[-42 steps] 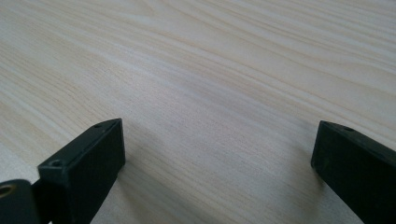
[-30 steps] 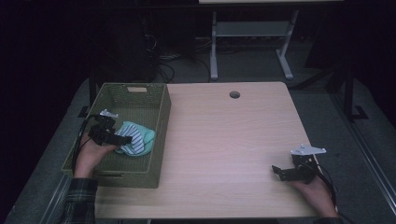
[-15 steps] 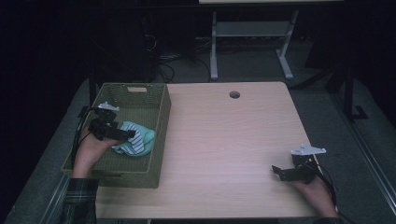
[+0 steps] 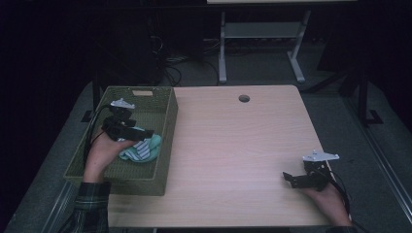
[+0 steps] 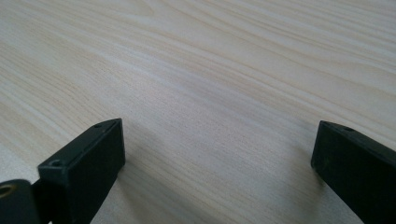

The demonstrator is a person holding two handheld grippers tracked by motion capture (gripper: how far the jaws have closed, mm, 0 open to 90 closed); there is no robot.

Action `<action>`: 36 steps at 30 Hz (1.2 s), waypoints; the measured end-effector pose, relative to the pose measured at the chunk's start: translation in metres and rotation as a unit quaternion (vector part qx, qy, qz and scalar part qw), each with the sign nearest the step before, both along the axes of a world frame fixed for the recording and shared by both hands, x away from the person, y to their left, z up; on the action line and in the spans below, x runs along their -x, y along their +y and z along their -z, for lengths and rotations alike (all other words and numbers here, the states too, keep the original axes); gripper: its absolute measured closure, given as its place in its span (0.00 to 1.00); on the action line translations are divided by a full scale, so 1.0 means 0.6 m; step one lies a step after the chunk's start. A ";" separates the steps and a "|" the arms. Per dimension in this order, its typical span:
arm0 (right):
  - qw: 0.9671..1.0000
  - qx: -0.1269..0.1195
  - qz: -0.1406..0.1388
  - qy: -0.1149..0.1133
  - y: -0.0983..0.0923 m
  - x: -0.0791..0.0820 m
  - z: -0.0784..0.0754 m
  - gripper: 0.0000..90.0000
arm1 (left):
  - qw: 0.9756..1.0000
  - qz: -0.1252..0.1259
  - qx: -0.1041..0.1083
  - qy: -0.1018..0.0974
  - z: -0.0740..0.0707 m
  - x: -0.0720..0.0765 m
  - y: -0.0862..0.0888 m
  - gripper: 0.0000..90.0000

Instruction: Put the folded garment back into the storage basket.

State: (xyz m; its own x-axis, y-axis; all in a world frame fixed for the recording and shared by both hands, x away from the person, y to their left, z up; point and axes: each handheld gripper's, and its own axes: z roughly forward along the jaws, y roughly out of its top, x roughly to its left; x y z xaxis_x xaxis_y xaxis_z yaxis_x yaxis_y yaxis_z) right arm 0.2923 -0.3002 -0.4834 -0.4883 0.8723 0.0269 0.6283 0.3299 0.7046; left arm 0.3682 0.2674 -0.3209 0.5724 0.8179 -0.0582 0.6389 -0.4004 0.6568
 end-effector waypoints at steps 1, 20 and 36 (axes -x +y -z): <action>1.000 0.000 0.001 0.000 0.000 0.000 0.000 0.03 | 1.000 0.002 0.002 0.000 -0.001 0.000 -0.006 0.17; 1.000 -0.001 0.001 0.001 0.000 0.000 0.000 0.03 | 0.996 0.083 0.028 -0.006 0.022 0.005 -0.150 0.18; 1.000 0.000 0.001 0.001 0.000 0.000 0.000 0.03 | 0.993 0.115 0.033 -0.025 0.075 0.031 -0.249 0.17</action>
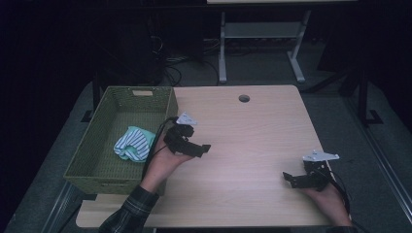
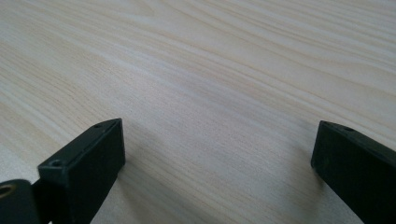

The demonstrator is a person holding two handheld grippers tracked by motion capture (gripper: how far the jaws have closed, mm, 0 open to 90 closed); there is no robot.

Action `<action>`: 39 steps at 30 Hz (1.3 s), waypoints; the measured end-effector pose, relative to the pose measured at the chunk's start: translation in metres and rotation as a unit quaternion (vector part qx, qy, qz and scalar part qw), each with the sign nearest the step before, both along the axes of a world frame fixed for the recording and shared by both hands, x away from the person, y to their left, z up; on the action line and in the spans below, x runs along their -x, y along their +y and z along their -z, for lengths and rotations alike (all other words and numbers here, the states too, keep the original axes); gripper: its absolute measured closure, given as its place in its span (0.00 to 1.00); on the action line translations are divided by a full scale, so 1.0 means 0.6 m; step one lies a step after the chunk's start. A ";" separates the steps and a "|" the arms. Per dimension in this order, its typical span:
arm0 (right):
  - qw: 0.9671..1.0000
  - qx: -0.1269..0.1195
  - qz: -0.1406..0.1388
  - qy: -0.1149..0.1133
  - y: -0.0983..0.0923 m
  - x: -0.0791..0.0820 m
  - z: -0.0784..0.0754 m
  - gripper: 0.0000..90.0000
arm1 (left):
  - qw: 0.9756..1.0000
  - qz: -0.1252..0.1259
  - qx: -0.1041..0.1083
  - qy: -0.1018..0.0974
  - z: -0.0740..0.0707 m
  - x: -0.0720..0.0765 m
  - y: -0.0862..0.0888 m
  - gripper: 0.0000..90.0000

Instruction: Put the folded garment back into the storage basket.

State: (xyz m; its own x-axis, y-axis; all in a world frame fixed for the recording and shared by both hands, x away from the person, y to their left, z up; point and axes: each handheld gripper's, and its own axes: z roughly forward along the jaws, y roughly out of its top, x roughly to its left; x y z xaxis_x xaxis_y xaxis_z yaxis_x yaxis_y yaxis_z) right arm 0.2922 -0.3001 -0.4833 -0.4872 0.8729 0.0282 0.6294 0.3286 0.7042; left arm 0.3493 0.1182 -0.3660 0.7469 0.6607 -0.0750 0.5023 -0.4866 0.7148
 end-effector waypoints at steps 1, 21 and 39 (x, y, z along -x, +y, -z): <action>1.000 0.000 0.000 0.000 0.000 0.000 0.000 0.03 | 1.000 0.003 0.000 -0.003 0.005 0.002 -0.006 0.17; 1.000 0.000 0.000 0.000 0.000 0.000 0.000 0.03 | 0.999 0.021 -0.036 0.008 0.127 0.016 -0.061 0.17; 1.000 0.001 -0.002 0.000 0.000 0.000 0.000 0.03 | 0.998 0.024 -0.065 0.006 0.171 0.020 -0.067 0.16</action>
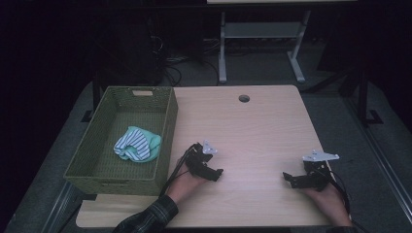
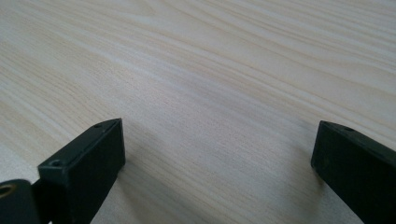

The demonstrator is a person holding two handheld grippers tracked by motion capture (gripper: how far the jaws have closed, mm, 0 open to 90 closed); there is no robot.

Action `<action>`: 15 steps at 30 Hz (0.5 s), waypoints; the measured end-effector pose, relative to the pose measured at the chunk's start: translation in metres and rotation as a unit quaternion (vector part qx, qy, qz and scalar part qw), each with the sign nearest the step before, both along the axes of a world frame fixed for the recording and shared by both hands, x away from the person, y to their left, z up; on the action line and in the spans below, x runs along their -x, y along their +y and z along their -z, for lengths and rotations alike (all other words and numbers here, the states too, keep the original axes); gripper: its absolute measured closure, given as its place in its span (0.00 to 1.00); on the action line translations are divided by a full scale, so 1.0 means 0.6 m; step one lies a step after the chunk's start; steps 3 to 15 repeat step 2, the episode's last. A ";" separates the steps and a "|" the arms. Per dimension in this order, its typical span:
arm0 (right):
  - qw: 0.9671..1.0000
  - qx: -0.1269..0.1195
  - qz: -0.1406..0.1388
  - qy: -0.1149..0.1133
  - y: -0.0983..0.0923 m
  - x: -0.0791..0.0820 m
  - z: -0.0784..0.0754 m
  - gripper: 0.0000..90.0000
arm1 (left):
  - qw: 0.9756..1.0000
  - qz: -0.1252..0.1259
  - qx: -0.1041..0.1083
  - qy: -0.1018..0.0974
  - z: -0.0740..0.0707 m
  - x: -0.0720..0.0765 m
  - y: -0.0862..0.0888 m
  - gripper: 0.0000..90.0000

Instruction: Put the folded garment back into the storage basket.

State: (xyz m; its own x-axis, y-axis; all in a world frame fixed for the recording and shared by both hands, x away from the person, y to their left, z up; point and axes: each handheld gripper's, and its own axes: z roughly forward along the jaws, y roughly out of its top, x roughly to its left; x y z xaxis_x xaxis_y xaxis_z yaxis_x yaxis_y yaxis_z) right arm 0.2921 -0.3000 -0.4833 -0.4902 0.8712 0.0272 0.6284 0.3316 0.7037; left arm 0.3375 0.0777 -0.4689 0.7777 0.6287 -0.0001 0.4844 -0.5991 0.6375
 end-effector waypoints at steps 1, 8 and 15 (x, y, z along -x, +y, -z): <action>1.000 0.000 0.000 0.000 0.000 0.000 0.000 0.03 | 1.000 0.000 0.001 0.000 0.000 0.000 0.000 0.16; 1.000 0.000 0.000 0.000 0.000 0.000 0.000 0.03 | 1.000 0.002 0.001 -0.001 0.001 0.001 0.001 0.16; 1.000 0.000 0.000 0.000 0.000 0.000 0.000 0.03 | 1.000 0.002 0.001 -0.001 0.001 0.001 0.001 0.16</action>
